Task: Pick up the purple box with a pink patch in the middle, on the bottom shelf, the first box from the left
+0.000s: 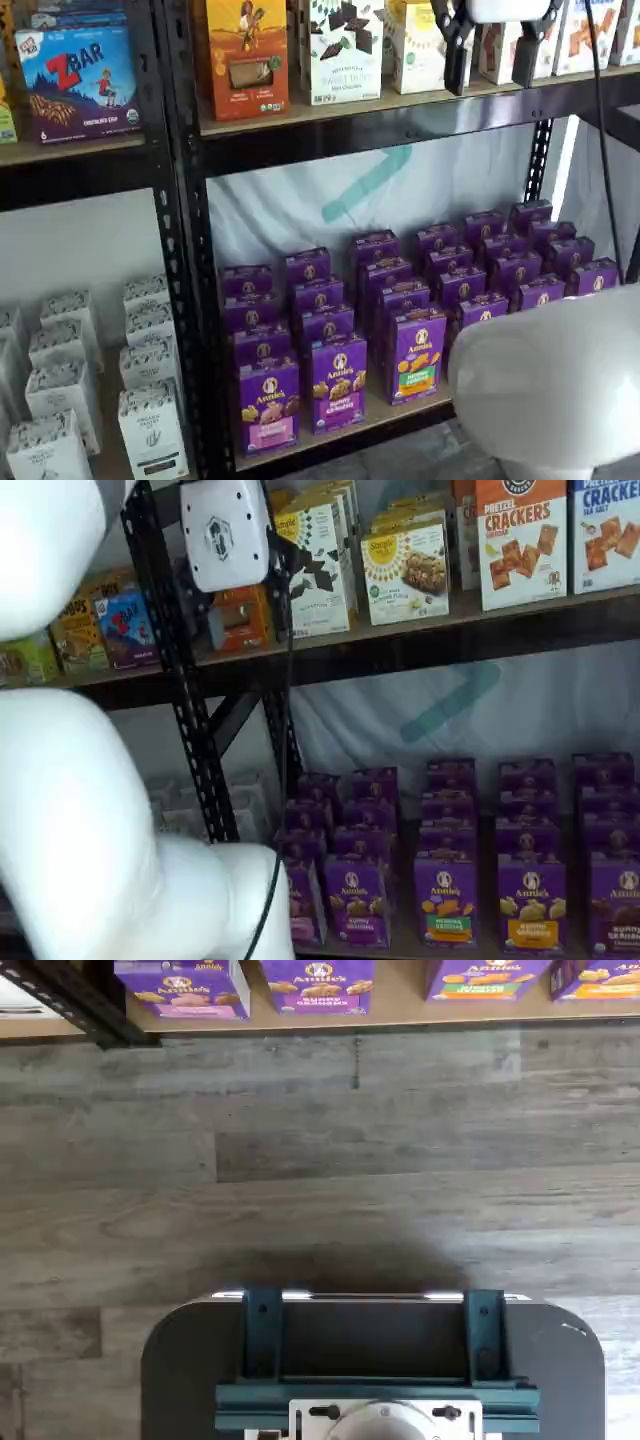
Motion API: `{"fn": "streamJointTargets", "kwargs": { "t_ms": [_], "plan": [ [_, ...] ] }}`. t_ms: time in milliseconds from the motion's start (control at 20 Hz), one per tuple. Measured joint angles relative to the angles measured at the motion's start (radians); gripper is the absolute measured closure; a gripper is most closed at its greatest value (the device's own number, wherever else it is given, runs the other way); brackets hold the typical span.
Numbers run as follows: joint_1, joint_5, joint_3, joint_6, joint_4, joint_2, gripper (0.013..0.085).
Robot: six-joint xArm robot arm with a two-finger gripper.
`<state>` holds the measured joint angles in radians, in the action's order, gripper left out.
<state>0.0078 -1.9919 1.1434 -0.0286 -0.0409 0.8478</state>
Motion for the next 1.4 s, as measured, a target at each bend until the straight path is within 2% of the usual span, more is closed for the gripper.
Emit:
{"fn": "streamJointTargets", "kwargs": {
  "t_ms": [100, 300, 750, 1400],
  "plan": [
    [0.008, -0.026, 0.014, -0.004, 0.008, -0.016, 0.0130],
    [0.005, -0.026, 0.014, -0.004, 0.003, -0.017, 0.0130],
    [0.060, 0.024, -0.061, -0.044, 0.036, 0.006, 0.0130],
    [0.095, 0.234, -0.348, -0.089, 0.006, 0.101, 0.0130]
  ]
}}
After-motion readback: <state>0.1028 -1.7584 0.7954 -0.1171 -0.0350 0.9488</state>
